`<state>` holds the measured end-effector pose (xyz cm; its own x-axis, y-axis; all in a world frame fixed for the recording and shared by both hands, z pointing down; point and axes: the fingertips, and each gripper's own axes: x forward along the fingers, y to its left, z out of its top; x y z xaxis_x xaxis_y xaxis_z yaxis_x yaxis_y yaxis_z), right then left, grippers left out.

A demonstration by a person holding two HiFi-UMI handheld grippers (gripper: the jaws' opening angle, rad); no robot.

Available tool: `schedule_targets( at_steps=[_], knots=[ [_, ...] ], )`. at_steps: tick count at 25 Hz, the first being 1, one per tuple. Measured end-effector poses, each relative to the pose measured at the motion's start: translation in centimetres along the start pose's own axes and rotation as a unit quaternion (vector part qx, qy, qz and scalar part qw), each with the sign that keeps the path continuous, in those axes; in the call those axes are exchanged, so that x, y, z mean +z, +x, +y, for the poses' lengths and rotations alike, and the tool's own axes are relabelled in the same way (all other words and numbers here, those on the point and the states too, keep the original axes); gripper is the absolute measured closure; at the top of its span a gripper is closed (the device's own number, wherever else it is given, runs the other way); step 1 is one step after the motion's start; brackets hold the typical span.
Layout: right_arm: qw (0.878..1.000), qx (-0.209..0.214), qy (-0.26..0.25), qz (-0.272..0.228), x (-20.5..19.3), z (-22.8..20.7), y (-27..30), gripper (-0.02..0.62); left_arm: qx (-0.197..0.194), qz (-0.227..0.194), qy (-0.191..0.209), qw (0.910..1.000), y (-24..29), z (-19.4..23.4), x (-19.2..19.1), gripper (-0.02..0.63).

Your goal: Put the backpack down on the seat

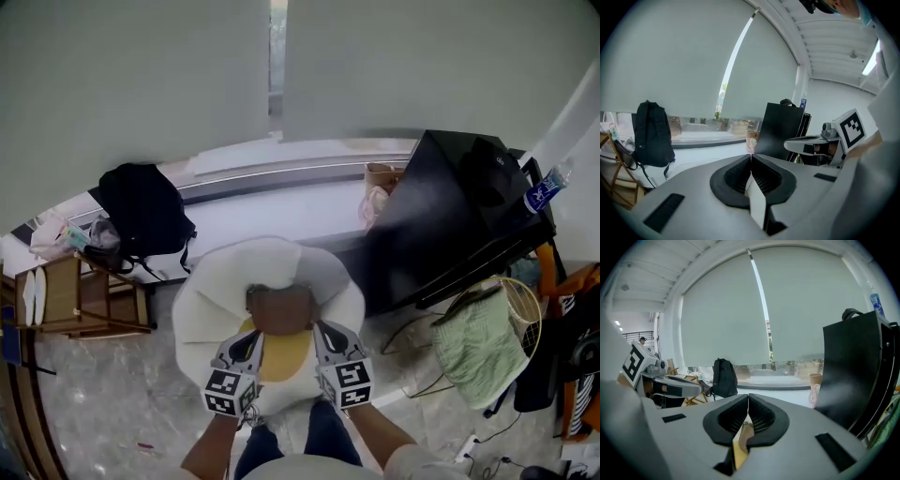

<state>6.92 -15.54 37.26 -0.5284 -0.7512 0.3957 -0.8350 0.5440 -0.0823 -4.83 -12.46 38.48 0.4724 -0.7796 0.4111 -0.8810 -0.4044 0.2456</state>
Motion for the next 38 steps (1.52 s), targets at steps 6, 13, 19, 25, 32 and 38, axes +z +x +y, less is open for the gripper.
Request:
schedule_targets(
  at_steps=[6, 13, 19, 25, 32, 38],
  knots=[
    [0.999, 0.009, -0.025, -0.018, 3.1, 2.0, -3.3, 0.565, -0.012, -0.018, -0.009, 0.9997, -3.6, -2.2, 2.1, 0.571],
    [0.997, 0.016, -0.06, -0.037, 5.4, 4.2, -7.2, 0.565, -0.02, -0.045, 0.01, 0.9988, -7.3, -4.1, 4.9, 0.571],
    [0.997, 0.013, -0.051, -0.047, 6.1, 4.4, -9.1, 0.565, -0.036, -0.046, 0.023, 0.998, -8.9, -6.2, 5.3, 0.571],
    [0.997, 0.017, -0.045, -0.059, 7.9, 5.4, -10.3, 0.565, -0.041, -0.045, 0.048, 0.997, -10.8, -6.7, 6.3, 0.571],
    [0.996, 0.034, -0.033, -0.081, 10.3, 7.0, -11.5, 0.565, -0.056, -0.069, 0.069, 0.9937, -12.4, -7.4, 8.9, 0.571],
    [0.994, 0.045, -0.032, -0.095, 11.9, 7.5, -12.5, 0.565, -0.063, -0.077, 0.069, 0.9926, -12.9, -7.9, 9.8, 0.571]
  ],
)
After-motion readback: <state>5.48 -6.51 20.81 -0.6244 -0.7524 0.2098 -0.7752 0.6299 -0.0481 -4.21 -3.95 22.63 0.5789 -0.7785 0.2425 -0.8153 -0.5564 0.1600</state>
